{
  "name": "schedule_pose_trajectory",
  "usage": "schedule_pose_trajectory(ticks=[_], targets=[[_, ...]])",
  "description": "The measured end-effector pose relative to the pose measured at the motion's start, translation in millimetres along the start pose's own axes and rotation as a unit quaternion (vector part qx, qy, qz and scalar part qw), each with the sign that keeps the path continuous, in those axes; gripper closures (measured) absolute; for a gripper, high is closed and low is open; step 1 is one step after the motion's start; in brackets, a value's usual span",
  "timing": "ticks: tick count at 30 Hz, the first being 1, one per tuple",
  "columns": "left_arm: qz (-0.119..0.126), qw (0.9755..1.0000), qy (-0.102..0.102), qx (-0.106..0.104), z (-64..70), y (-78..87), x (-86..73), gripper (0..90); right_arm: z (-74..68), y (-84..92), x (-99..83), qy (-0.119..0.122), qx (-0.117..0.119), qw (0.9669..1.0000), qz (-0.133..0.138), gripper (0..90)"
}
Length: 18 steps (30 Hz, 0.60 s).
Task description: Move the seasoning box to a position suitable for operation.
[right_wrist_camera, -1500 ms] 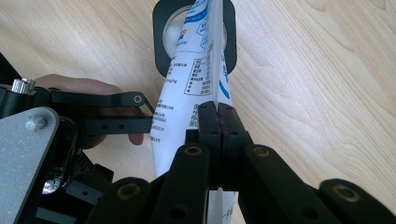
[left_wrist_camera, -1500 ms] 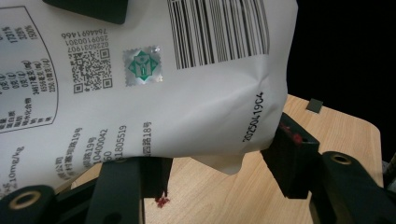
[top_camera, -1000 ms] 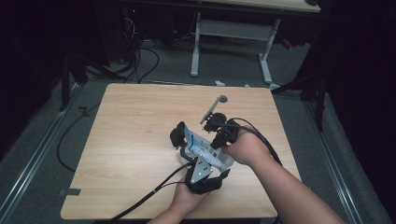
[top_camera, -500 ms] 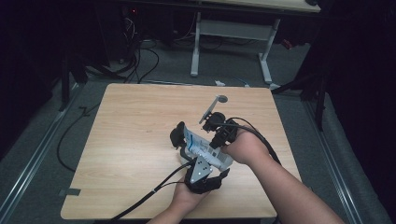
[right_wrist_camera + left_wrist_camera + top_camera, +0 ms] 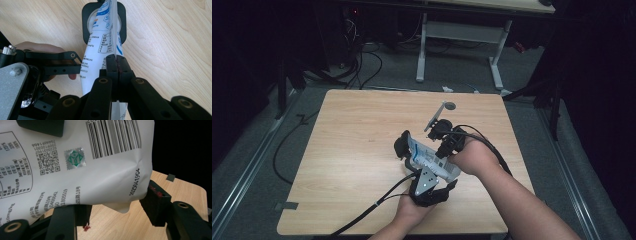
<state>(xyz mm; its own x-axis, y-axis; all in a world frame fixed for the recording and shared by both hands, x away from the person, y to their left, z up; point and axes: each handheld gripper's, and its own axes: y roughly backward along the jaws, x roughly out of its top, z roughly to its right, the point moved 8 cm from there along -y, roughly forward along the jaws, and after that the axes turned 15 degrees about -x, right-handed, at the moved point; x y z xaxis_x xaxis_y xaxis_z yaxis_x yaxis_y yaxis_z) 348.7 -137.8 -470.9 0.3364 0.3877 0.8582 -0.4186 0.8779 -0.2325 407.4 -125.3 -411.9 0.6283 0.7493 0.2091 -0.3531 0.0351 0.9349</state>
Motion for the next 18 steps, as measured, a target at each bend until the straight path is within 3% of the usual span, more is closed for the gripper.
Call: schedule_pose_trajectory(ticks=[18], targets=[[0.002,1.0,0.004,0.002,-1.9,-1.5,1.2,46.8,1.8,-1.1,1.7,0.002,-0.002,1.0,0.002,90.0]])
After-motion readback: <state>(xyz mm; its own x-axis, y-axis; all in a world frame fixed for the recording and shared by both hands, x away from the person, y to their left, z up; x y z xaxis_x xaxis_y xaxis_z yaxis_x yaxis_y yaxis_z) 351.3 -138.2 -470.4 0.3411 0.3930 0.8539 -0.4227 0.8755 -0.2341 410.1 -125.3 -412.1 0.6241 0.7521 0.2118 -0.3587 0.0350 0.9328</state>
